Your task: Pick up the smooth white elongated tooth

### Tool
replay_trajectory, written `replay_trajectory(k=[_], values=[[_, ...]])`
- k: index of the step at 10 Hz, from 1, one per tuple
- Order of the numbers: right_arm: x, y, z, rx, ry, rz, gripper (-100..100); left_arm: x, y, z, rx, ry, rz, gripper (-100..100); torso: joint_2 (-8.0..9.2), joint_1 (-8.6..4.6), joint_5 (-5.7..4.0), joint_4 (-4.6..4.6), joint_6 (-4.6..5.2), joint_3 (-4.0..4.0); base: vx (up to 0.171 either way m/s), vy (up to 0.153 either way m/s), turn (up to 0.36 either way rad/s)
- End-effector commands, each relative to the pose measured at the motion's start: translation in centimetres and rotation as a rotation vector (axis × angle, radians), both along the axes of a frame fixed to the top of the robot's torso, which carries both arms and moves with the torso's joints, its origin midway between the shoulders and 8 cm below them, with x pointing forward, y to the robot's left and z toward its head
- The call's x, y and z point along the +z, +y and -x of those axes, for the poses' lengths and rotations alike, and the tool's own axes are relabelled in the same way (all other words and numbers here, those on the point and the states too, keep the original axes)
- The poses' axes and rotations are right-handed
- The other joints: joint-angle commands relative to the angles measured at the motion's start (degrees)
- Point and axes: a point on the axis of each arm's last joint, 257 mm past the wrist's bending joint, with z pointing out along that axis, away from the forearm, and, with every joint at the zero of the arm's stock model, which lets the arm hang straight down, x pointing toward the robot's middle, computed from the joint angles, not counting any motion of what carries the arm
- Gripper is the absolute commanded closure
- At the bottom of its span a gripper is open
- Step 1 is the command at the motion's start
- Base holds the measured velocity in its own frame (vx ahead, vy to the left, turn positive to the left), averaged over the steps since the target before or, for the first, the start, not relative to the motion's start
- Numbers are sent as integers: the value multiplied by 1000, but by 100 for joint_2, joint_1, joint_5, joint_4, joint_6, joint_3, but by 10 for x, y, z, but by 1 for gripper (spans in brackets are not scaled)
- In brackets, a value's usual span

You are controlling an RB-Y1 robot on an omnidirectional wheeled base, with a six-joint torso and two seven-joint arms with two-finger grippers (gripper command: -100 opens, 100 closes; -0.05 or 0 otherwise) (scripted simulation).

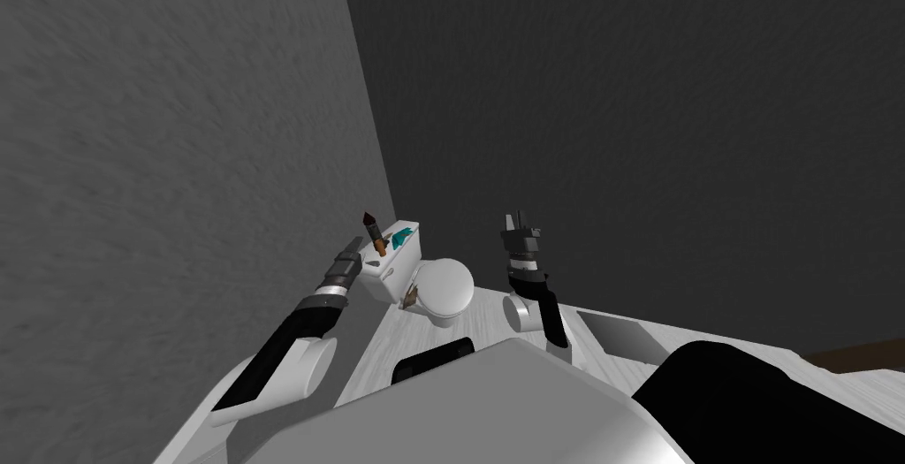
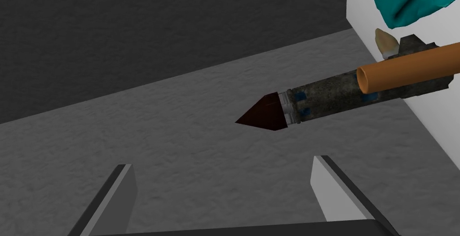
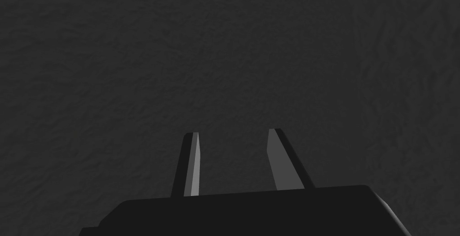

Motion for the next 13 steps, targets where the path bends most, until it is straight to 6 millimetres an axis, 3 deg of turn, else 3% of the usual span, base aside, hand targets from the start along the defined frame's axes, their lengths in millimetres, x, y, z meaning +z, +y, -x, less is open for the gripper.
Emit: replay_trajectory(k=[1, 13], values=[[0, 0, 0, 0, 0, 0, 0, -13, 2, -3, 6, 50, -2, -100, 0, 0, 0, 0, 0, 0, -24, -15, -43], [0, 0, 0, 0, 0, 0, 0, -72, 10, -17, 8, 320, -29, -100, -10, 3, 1, -2, -2, -5, -8, -10, -40]])
